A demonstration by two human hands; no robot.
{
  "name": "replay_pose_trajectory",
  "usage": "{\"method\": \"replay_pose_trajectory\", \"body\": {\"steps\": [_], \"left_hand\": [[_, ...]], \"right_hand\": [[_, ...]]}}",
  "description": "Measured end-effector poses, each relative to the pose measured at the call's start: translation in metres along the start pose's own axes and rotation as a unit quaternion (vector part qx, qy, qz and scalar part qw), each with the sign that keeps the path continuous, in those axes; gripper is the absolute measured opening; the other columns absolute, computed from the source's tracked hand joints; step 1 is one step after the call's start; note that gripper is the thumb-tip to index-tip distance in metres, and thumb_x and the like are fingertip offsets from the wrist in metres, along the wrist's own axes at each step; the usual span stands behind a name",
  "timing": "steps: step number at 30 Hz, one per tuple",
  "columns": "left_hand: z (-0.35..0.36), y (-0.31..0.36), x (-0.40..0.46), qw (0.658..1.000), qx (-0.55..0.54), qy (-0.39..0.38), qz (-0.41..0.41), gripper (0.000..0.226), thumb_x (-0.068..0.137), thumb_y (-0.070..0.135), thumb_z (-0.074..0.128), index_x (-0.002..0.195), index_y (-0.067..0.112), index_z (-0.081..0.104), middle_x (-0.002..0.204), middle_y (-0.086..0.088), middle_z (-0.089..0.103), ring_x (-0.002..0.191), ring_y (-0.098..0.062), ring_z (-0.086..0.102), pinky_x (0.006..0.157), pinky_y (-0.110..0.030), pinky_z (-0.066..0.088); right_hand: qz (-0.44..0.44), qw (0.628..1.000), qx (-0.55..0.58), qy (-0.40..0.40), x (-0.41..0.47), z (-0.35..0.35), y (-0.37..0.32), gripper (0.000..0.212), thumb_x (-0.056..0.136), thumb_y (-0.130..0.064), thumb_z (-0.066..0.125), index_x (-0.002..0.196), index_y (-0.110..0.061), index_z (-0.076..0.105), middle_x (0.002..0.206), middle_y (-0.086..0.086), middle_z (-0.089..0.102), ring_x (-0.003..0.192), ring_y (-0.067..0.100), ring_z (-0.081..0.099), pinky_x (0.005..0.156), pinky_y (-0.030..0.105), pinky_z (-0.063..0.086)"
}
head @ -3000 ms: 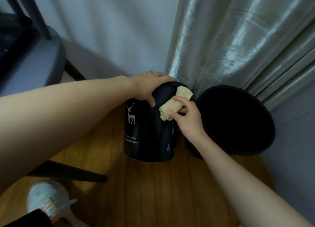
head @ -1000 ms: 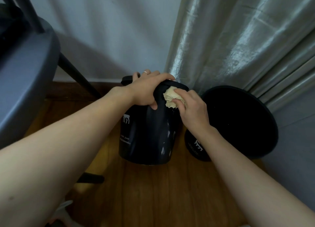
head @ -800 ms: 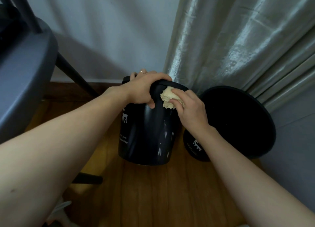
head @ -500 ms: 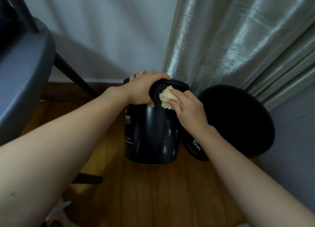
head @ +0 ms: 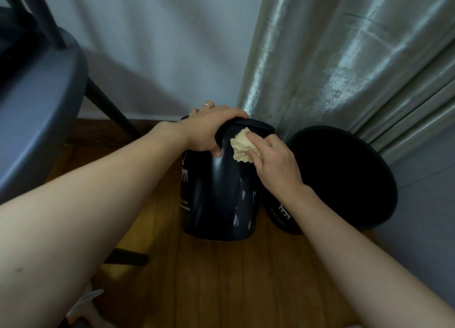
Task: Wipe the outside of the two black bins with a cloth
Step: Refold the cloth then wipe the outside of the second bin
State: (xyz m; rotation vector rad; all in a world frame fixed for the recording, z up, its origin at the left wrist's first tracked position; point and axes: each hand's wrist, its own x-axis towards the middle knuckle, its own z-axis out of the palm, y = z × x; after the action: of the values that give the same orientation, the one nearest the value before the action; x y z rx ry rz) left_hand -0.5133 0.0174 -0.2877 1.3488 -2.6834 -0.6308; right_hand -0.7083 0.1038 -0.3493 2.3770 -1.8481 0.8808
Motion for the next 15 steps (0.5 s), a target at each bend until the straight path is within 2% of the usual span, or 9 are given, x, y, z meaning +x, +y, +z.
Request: {"method": "replay_pose_trajectory", "body": {"steps": [4,8,15], "left_hand": [[-0.002,-0.004,0.001,1.000,0.015,0.009,-0.007,0.099,0.064,0.017,0.086,0.138,0.049,0.029,0.131,0.010,0.046,0.119,-0.025,0.031,0.093,-0.046,0.027],[-0.004,-0.005,0.003,1.000,0.023,0.013,-0.003,0.098,0.064,0.017,0.086,0.138,0.048,0.029,0.130,0.010,0.046,0.119,-0.024,0.031,0.093,-0.045,0.027],[-0.004,0.000,0.004,0.999,0.047,0.004,0.002,0.102,0.067,0.018,0.084,0.144,0.046,0.023,0.131,0.005,0.042,0.122,-0.027,0.030,0.096,-0.049,0.031]], "right_hand": [[0.004,1.000,0.006,-0.016,0.003,0.000,-0.008,0.052,0.091,-0.050,0.052,0.133,-0.020,0.057,0.093,0.008,0.053,0.083,0.025,0.055,0.069,0.034,0.048],[0.011,1.000,0.011,0.009,0.007,0.001,-0.007,0.036,0.096,-0.033,0.057,0.129,-0.019,0.062,0.090,0.007,0.054,0.082,0.025,0.056,0.067,0.037,0.052],[0.014,0.999,0.021,0.035,0.012,0.004,-0.002,0.034,0.092,-0.023,0.064,0.126,-0.017,0.064,0.090,0.007,0.056,0.079,0.025,0.058,0.068,0.034,0.050]]}}
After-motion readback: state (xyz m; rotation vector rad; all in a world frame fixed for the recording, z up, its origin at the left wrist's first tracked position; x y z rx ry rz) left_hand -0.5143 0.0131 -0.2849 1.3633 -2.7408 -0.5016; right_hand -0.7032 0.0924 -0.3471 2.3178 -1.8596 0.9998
